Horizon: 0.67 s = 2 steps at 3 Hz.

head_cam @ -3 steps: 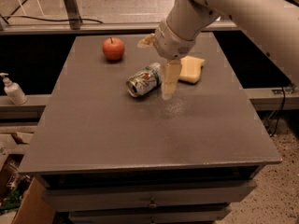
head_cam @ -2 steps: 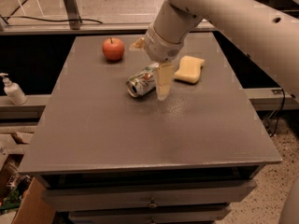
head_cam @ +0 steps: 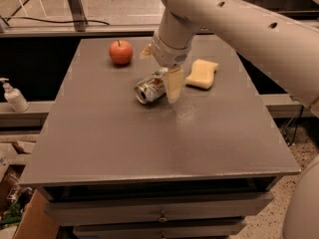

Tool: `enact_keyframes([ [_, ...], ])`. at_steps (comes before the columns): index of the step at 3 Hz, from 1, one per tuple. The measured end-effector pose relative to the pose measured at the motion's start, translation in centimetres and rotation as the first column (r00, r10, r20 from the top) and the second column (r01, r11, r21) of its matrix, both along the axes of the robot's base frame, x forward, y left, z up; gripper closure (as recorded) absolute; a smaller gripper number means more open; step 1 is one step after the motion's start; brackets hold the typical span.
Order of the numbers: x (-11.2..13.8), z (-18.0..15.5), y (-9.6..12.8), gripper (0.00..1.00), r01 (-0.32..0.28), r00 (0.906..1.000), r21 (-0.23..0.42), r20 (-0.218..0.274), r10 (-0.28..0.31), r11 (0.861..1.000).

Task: Pick 7up can

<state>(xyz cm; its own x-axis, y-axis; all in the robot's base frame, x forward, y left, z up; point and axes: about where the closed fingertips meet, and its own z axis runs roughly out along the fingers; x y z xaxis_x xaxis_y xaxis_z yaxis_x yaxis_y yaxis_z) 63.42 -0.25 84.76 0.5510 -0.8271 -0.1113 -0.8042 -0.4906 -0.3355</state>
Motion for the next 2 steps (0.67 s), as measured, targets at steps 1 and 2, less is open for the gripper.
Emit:
enact_keyframes([
  [1,0.51,-0.31,-0.25,0.37,0.004,0.9999,-0.019,0.012,-0.004,1.000],
  [2,0.69,-0.46,-0.06,0.61,0.006,0.9998,-0.024,0.017,-0.005,1.000],
])
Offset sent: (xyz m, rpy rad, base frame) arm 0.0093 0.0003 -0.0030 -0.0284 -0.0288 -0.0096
